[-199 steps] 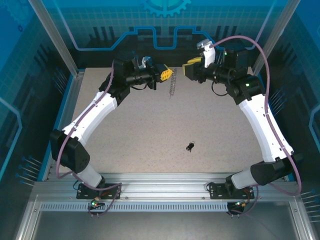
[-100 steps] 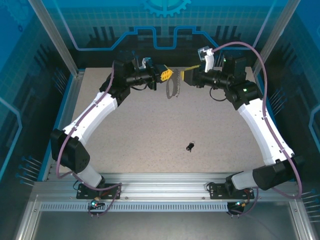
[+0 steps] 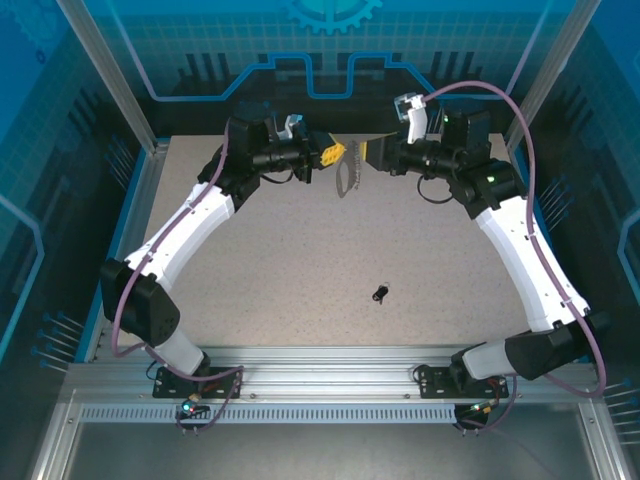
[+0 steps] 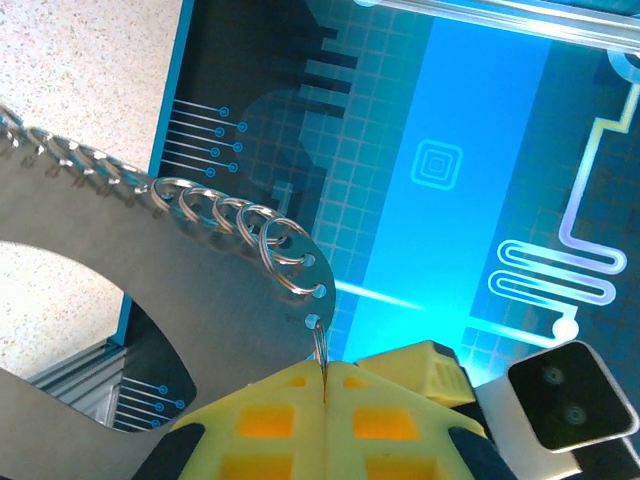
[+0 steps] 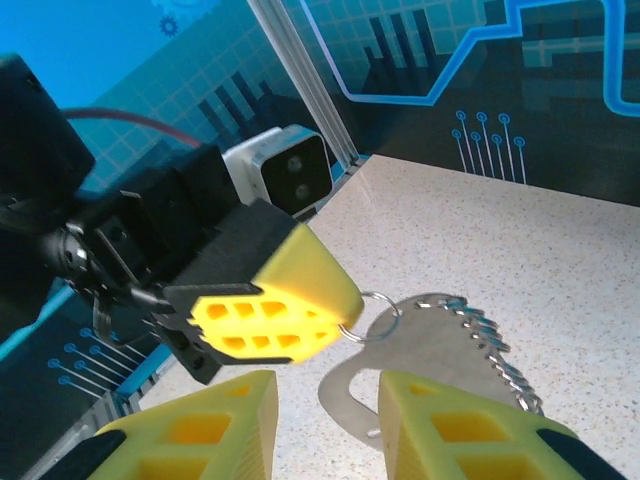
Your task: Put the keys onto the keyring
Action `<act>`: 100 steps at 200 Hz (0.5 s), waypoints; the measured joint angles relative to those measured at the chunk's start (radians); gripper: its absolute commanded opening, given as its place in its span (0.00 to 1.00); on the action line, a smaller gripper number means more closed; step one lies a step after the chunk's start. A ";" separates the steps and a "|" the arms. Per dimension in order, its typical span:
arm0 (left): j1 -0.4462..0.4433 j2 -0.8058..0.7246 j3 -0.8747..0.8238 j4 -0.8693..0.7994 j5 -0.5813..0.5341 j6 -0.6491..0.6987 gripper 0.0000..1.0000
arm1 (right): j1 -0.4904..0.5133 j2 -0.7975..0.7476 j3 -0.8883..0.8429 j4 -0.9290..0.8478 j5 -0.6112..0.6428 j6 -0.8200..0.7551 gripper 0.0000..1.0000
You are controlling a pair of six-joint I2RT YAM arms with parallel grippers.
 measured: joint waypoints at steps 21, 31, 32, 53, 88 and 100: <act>0.000 0.000 0.000 -0.013 0.006 0.037 0.00 | -0.006 0.003 0.001 0.009 0.001 0.137 0.39; 0.000 0.000 0.000 -0.014 0.007 0.059 0.00 | -0.008 0.007 -0.010 0.029 -0.006 0.214 0.40; 0.000 0.000 0.000 -0.014 0.007 0.060 0.00 | -0.009 0.007 -0.010 0.030 -0.007 0.217 0.40; 0.000 0.000 0.000 0.009 0.010 0.111 0.00 | -0.009 0.018 -0.050 0.078 -0.030 0.390 0.40; 0.000 -0.005 -0.018 0.107 0.015 0.217 0.00 | -0.007 0.021 -0.152 0.169 -0.044 0.655 0.41; 0.000 -0.011 -0.034 0.132 0.016 0.250 0.00 | -0.003 0.018 -0.195 0.206 -0.043 0.731 0.40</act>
